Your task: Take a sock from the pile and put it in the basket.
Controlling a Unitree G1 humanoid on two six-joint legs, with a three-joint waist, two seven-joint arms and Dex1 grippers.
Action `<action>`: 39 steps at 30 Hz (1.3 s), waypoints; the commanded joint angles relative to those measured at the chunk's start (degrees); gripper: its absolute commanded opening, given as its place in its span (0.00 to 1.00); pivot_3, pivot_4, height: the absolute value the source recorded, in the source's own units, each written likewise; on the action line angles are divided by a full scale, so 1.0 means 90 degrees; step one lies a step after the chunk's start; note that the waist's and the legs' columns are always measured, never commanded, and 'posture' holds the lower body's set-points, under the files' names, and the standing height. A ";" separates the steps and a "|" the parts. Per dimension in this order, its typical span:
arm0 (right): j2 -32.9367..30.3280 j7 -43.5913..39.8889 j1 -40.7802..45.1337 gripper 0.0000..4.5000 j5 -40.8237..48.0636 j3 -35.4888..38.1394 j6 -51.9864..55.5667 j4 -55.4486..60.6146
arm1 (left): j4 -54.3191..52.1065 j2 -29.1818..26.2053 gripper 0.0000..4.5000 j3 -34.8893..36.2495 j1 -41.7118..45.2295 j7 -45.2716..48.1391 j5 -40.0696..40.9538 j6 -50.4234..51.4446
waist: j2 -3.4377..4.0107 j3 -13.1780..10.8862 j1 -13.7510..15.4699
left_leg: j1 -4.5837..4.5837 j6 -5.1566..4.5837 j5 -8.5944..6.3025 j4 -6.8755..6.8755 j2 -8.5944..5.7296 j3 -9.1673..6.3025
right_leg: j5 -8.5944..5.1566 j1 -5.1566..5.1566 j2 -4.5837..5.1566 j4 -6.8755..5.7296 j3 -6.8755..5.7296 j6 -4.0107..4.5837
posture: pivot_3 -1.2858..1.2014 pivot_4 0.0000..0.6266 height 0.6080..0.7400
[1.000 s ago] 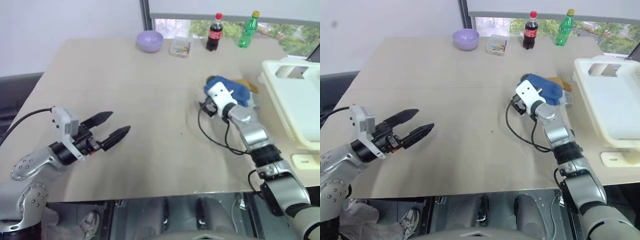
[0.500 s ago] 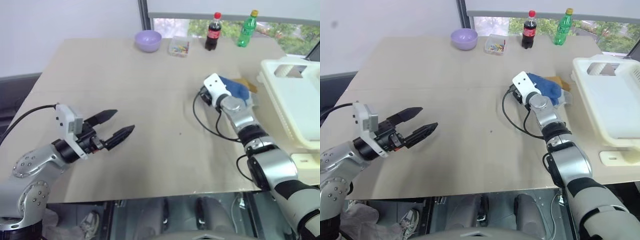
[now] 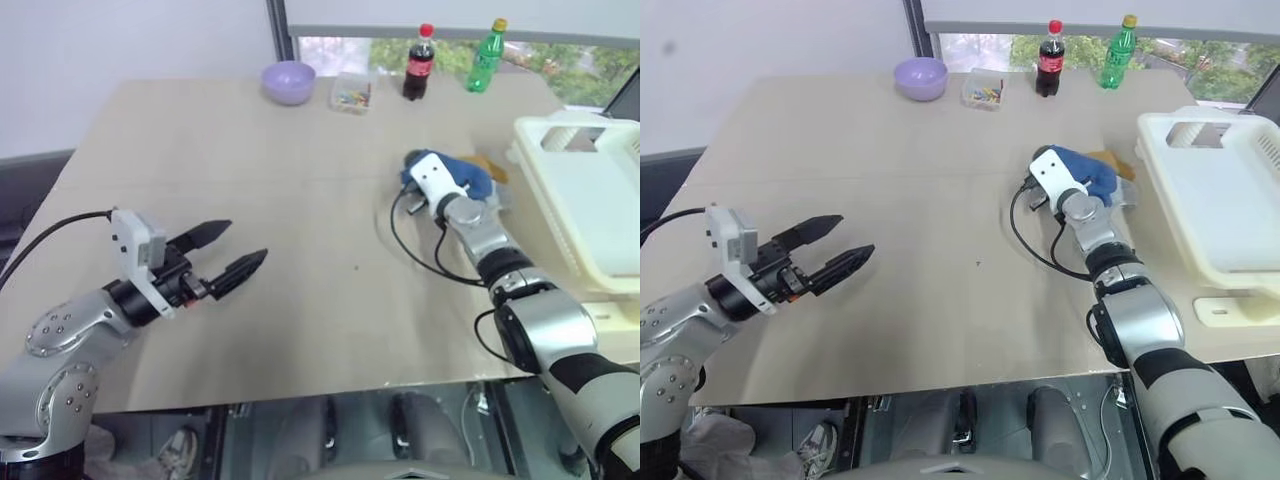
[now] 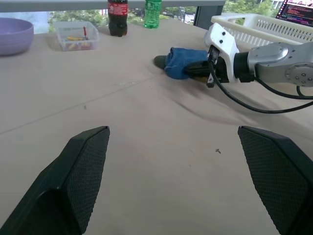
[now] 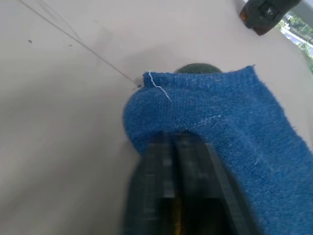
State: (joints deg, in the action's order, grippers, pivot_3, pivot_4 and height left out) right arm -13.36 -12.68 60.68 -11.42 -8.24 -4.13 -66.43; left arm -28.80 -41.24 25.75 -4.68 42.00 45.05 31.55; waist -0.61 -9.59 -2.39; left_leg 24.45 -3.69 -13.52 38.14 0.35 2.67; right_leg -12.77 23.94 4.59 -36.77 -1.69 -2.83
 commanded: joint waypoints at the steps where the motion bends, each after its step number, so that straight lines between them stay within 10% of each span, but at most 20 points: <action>1: -0.0046 0.0007 0.0216 0.37 -0.0012 0.0056 -0.0153 0.0073 | -0.0333 0.0031 1.00 0.0089 -0.0035 -0.0053 0.0028 -0.0136 | 0.0000 0.0000 0.0002 | 0.0000 0.0000 0.0000 0.0000 0.0000 -0.0001 | 0.0000 0.0000 0.0000 0.0000 0.0000 0.0000 | 0.52 0.24 1.00; 9: 0.0020 -0.0035 0.0238 0.37 0.0029 0.0147 -0.0080 -0.0080 | -0.0311 0.0072 1.00 0.0076 -0.0001 -0.0140 0.0019 -0.0146 | 0.0000 0.0000 0.0002 | 0.0000 0.0000 0.0000 0.0000 0.0000 -0.0001 | 0.0000 0.0000 0.0006 -0.0001 0.0000 0.0000 | 0.52 0.24 1.00; 15: 0.0072 -0.0116 0.0260 0.02 0.0044 0.0159 -0.0035 -0.0220 | -0.0340 0.0083 1.00 0.0101 -0.0056 -0.0160 0.0000 -0.0176 | 0.0001 0.0000 0.0002 | 0.0000 0.0001 0.0000 0.0000 0.0000 -0.0001 | 0.0000 0.0000 0.0015 0.0000 -0.0001 0.0001 | 0.52 0.24 1.00; 26: 0.0051 -0.1244 -0.0044 0.02 0.0444 0.0260 0.0064 0.0832 | -0.0303 0.0149 1.00 0.0074 -0.0108 -0.0207 -0.0040 -0.0237 | 0.0006 -0.0004 0.0004 | 0.0000 0.0000 0.0000 -0.0002 -0.0002 -0.0002 | 0.0001 0.0000 0.0031 -0.0002 -0.0004 0.0000 | 0.52 0.24 1.00; 31: 0.0217 -0.0851 -0.0029 0.34 0.0369 0.0278 0.0094 0.0638 | -0.0241 0.0163 1.00 -0.0041 0.0005 -0.0208 -0.0063 -0.0224 | 0.0006 -0.0004 0.0003 | 0.0000 0.0000 0.0000 -0.0003 -0.0004 -0.0002 | 0.0001 -0.0001 0.0030 -0.0002 -0.0007 -0.0001 | 0.52 0.24 1.00; 39: 0.0468 -0.0059 0.0301 0.34 0.0344 0.0437 0.0179 -0.0332 | -0.0280 0.0133 1.00 0.0032 -0.0011 -0.0234 -0.0033 -0.0195 | 0.0008 -0.0005 -0.0002 | -0.0005 0.0002 0.0000 -0.0006 -0.0004 0.0001 | 0.0001 -0.0002 0.0030 -0.0004 -0.0003 0.0000 | 0.52 0.24 1.00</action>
State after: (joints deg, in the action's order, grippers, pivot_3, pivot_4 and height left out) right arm -9.05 -14.55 61.98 -8.52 -5.47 -2.69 -68.57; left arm -29.78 -39.67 24.57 -4.73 39.87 44.29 30.54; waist -0.53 -9.63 -2.41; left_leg 24.40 -3.67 -13.52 38.08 0.31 2.67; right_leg -12.76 23.92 4.86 -36.80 -1.73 -2.83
